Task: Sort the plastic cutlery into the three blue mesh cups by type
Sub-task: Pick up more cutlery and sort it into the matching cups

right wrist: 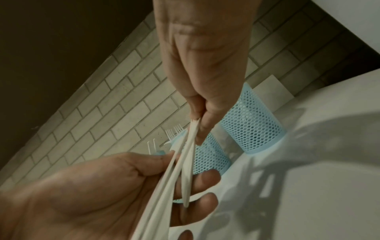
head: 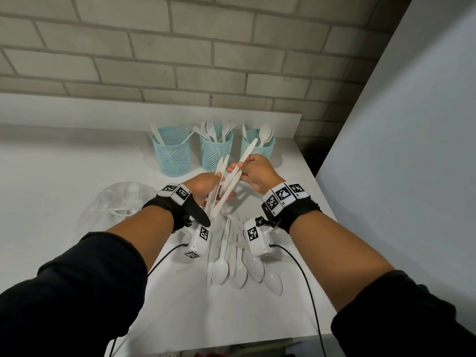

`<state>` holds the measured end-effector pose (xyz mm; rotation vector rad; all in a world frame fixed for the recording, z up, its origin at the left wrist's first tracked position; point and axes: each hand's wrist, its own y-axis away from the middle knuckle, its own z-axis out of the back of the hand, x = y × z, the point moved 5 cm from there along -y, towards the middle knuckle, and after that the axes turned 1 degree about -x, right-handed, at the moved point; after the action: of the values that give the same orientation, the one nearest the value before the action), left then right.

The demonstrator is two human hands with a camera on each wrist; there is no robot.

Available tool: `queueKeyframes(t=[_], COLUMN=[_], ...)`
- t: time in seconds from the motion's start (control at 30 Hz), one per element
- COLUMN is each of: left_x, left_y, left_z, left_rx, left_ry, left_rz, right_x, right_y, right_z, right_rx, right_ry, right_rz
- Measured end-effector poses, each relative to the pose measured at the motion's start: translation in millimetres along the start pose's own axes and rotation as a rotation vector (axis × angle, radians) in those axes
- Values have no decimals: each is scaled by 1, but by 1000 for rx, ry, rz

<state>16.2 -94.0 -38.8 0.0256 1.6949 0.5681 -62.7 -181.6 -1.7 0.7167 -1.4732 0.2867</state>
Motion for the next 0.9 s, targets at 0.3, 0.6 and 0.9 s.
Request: queueKeyframes(t=[0.3, 0.6, 0.9], left_x=[4, 7, 2], left_y=[-6, -11, -8], left_z=[-3, -9, 1], left_rx=[-156, -246, -291], left_ry=[-441, -453, -83], left_rz=[-150, -216, -200], right_x=[-6, -17, -46], right_y=[8, 19, 35], right_z=[1, 44, 61], right_rx=[73, 186, 373], right_ry=[162, 1092, 1504], right_rz=[34, -82, -159])
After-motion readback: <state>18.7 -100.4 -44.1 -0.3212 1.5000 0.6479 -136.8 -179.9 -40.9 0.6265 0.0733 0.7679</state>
